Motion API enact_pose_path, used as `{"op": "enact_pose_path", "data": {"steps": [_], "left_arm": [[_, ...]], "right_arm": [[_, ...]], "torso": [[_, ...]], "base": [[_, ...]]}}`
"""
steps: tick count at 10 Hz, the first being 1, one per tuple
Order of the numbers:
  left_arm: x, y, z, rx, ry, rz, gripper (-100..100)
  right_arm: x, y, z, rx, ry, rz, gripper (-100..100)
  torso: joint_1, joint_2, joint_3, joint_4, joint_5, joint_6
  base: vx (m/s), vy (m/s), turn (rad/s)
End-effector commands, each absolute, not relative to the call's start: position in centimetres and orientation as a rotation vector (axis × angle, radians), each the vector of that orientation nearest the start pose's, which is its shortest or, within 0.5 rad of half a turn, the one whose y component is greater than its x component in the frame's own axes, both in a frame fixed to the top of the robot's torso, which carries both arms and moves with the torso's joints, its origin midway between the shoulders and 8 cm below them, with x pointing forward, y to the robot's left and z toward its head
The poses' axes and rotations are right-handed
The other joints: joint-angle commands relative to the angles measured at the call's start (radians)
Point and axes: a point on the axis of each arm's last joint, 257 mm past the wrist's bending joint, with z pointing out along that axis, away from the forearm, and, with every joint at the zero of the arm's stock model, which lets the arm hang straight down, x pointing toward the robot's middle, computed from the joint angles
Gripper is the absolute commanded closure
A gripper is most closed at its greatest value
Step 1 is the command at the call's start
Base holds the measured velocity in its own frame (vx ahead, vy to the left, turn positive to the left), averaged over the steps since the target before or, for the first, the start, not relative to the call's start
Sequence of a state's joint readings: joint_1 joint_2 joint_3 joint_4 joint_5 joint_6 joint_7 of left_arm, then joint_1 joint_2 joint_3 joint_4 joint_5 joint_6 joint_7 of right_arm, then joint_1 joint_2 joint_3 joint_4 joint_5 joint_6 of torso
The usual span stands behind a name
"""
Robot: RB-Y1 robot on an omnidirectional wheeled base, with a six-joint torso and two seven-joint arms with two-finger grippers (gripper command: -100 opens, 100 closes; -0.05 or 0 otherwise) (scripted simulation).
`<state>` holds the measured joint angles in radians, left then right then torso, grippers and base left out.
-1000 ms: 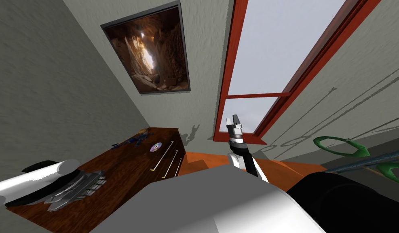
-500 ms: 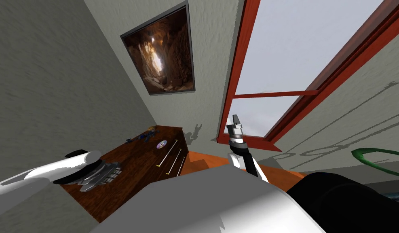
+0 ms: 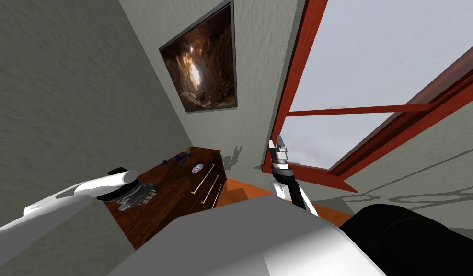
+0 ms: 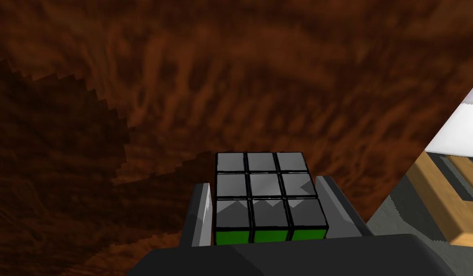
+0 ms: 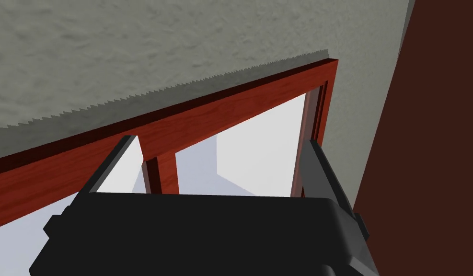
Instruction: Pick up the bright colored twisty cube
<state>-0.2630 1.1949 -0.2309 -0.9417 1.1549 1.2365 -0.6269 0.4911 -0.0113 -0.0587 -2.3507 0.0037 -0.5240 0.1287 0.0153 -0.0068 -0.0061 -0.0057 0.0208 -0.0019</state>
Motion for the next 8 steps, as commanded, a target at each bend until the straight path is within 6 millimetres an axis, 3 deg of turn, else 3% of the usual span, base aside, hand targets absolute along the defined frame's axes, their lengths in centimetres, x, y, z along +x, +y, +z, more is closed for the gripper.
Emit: {"op": "enact_pose_path", "data": {"steps": [1,2,3,4,5,7,8], "left_arm": [[34.3,61.8,-31.6,-1.790,2.355,0.067,100],[34.1,62.3,-31.6,-1.781,2.354,0.095,100],[36.3,59.9,-31.0,-1.744,2.379,0.051,100],[36.1,60.7,-30.8,-1.731,2.374,0.093,100],[38.3,58.3,-30.0,-1.694,2.394,0.048,100],[38.1,59.3,-29.9,-1.679,2.386,0.102,100],[40.2,57.2,-28.9,-1.641,2.398,0.071,100]], "right_arm": [[32.2,-28.9,6.3,0.511,0.577,1.146,0],[32.2,-28.9,6.3,0.511,0.577,1.145,0],[32.2,-28.9,6.3,0.511,0.577,1.146,0],[32.2,-28.9,6.3,0.511,0.577,1.145,0],[32.2,-28.9,6.3,0.511,0.577,1.146,0],[32.2,-28.9,6.3,0.511,0.577,1.146,0],[32.2,-28.9,6.3,0.511,0.577,1.146,0]], "torso": [[0.000,0.000,0.000,0.000,0.000,0.000],[0.000,0.000,0.000,0.000,0.000,-0.002],[0.000,0.000,0.000,0.000,0.000,-0.001],[0.000,-0.001,-0.001,0.000,0.000,-0.002],[0.000,-0.001,0.000,0.000,-0.001,-0.001],[-0.001,-0.001,-0.001,0.000,-0.001,0.000],[-0.001,0.000,0.000,0.000,-0.001,0.000]], "base": [[0.029,0.026,0.268],[0.032,0.012,0.154],[0.033,0.020,0.281],[0.033,0.014,0.129],[0.042,0.027,0.252],[0.025,0.005,0.066],[0.024,0.015,0.301]]}}
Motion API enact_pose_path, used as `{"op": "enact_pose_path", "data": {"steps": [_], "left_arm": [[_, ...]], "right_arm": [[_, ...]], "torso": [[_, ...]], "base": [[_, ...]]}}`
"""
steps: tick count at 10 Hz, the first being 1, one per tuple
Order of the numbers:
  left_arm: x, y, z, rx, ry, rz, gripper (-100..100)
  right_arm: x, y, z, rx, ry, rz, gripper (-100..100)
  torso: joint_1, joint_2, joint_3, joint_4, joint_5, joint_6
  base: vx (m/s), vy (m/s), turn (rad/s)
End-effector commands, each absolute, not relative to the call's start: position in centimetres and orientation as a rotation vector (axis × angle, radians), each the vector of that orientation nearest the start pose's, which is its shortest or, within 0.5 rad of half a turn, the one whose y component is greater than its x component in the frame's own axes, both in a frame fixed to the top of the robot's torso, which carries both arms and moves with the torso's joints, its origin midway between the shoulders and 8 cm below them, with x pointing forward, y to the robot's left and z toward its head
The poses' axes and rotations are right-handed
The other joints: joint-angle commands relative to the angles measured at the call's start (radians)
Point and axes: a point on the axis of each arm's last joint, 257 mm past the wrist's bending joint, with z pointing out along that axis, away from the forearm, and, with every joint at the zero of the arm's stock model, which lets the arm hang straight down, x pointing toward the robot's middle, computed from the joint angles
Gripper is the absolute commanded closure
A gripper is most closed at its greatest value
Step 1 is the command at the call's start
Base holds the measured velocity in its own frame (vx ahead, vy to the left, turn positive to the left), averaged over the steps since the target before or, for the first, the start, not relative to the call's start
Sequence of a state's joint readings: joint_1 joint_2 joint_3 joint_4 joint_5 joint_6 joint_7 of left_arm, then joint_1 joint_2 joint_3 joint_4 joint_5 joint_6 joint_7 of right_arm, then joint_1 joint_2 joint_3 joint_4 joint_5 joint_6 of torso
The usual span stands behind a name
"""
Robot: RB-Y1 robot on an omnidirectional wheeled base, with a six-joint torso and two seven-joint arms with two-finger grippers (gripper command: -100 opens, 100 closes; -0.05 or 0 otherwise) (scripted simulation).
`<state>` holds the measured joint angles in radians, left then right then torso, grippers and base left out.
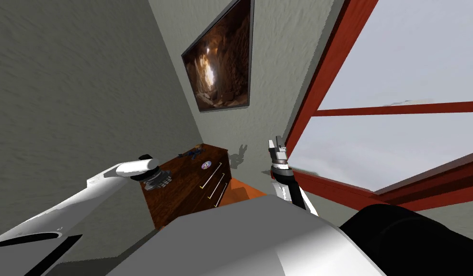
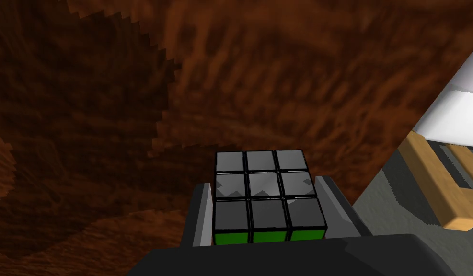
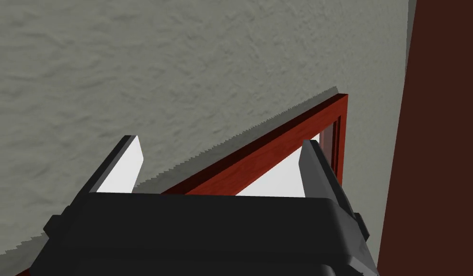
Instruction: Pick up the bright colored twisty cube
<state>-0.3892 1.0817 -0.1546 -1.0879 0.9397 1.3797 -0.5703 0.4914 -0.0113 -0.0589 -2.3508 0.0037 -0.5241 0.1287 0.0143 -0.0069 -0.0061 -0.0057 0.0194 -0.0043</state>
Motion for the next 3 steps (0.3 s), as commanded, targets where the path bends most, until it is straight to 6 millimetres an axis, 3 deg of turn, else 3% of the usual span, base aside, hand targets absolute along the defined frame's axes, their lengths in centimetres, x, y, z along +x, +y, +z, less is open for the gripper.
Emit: {"op": "enact_pose_path", "data": {"steps": [1,2,3], "left_arm": [[40.03,57.78,-28.79,-1.633,2.391,0.105,100],[39.78,57.76,-28.81,-1.641,2.392,0.092,100],[39.81,57.81,-28.76,-1.641,2.391,0.095,0]], "right_arm": [[32.16,-28.93,6.34,0.511,0.577,1.145,0],[32.16,-28.93,6.34,0.511,0.577,1.146,0],[32.16,-28.93,6.35,0.511,0.577,1.146,0]], "torso": [[0.000,0.000,0.000,0.000,0.000,0.000],[0.000,0.000,0.000,0.000,0.000,0.002],[0.000,0.001,0.000,-0.001,0.001,0.002]], "base": [[0.031,0.009,0.151],[0.013,0.003,0.005],[0.000,0.000,0.000]]}}
